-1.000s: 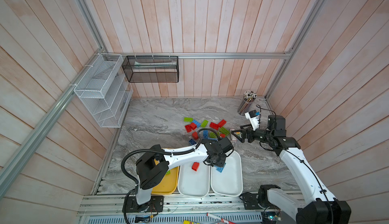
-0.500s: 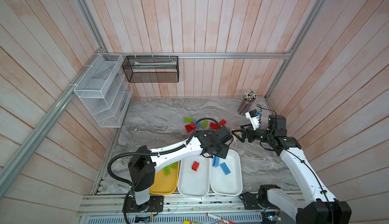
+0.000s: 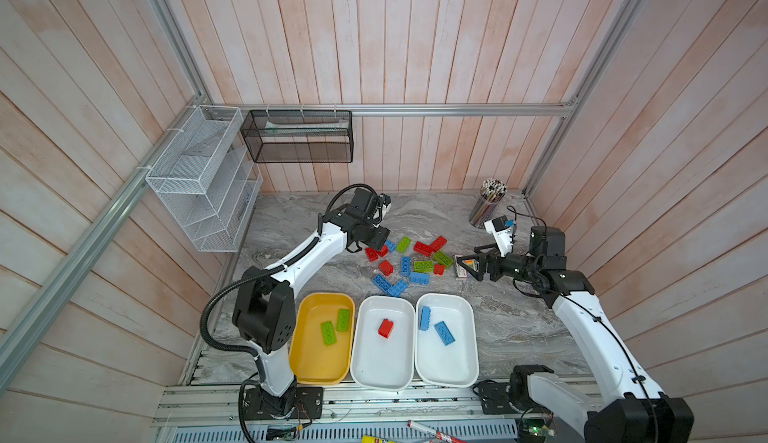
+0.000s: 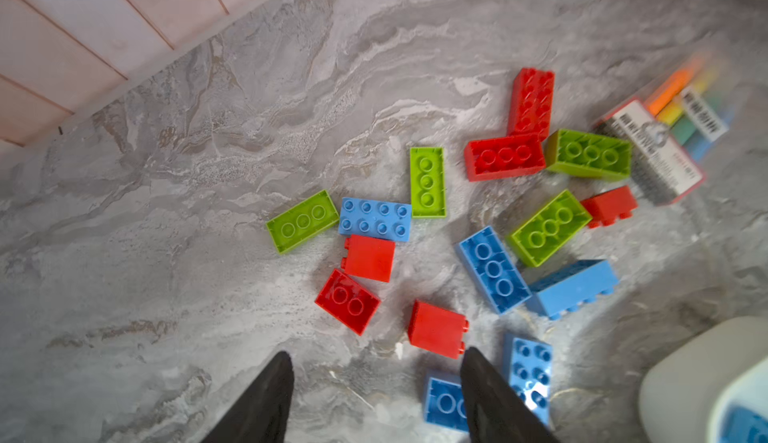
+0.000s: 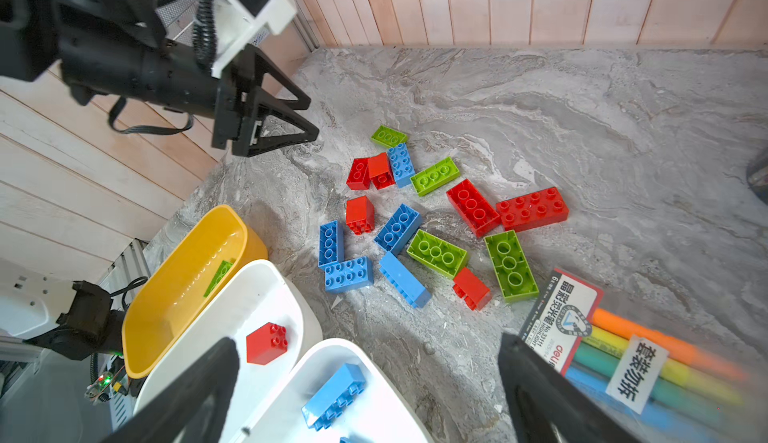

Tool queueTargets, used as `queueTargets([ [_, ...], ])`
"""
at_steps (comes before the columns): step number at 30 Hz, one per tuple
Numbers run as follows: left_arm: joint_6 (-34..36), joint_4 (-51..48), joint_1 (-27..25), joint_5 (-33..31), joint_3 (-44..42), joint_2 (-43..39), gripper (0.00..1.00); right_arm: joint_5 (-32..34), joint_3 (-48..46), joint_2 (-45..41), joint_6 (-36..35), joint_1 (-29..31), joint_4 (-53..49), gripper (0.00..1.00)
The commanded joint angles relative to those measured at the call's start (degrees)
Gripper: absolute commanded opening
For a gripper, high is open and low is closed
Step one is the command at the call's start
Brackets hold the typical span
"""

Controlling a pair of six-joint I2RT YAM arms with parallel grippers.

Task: Sort the legos into containers by color
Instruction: 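Reach the left gripper to the far side of the pile and grasp a lime-green brick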

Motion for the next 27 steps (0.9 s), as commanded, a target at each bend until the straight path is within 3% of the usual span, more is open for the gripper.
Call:
queueTargets([
  [1, 15.0, 0.7, 2.3, 6.5, 2.8, 4.8, 0.66, -1.1, 1.0, 0.0, 0.4, -0.2, 0.7, 0.98],
  [12, 30.2, -0.6, 9.4, 13.2, 13.0, 17.7, 0.66, 0.9, -0.8, -1.7, 1.1, -0.2, 0.2, 0.98],
  [21, 41.3, -1.6, 11.1, 15.3, 16.7, 23.5, 0.66, 3.4, -3.1, -4.1, 0.9, -0.3, -1.3, 0.98],
  [27, 44.3, -2.7, 11.1, 15.1, 19.0, 27.0, 0.66, 4.0, -3.7, -4.1, 0.9, -0.3, -1.7, 0.98],
])
